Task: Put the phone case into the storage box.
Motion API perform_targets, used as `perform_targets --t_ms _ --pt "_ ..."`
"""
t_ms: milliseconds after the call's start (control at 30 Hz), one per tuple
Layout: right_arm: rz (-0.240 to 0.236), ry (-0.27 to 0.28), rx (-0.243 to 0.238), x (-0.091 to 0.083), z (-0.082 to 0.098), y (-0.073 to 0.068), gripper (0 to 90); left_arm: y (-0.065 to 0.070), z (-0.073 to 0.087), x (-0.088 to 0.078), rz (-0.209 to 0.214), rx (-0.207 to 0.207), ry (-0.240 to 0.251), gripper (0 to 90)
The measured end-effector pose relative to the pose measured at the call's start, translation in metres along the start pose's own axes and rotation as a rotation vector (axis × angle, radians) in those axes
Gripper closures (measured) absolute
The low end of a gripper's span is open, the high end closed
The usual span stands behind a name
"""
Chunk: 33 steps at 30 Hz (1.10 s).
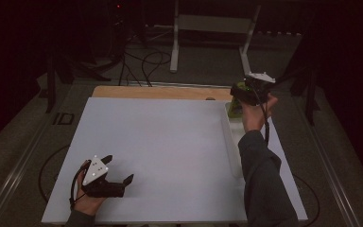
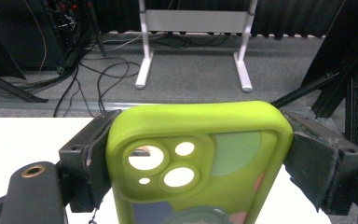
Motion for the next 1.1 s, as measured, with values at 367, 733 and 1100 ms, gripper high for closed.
perform_targets --t_ms 367,733,1100 --pt "-0.008 -0.011 0.008 0.003 0.006 0.001 16.6 0.001 0.0 0.0 0.002 0.004 -0.003 0.0" --pt "-0.006 -0.03 0.001 0.008 0.01 -0.001 16.5 0.001 0.0 0.0 0.001 0.002 0.0 0.0" --pt "0.001 -0.071 -0.007 0.014 0.015 -0.002 16.5 0.001 0.0 0.0 0.001 0.002 0.002 0.0"
Point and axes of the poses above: each handheld gripper's, and its own axes: x roughly forward along the jaws, z roughly out of its underside, y roughly to its right, the point moved 3 cm from there along x, roughly forward along the jaws, and after that the axes turned 4 degrees about -y, right-handed, at the moved point
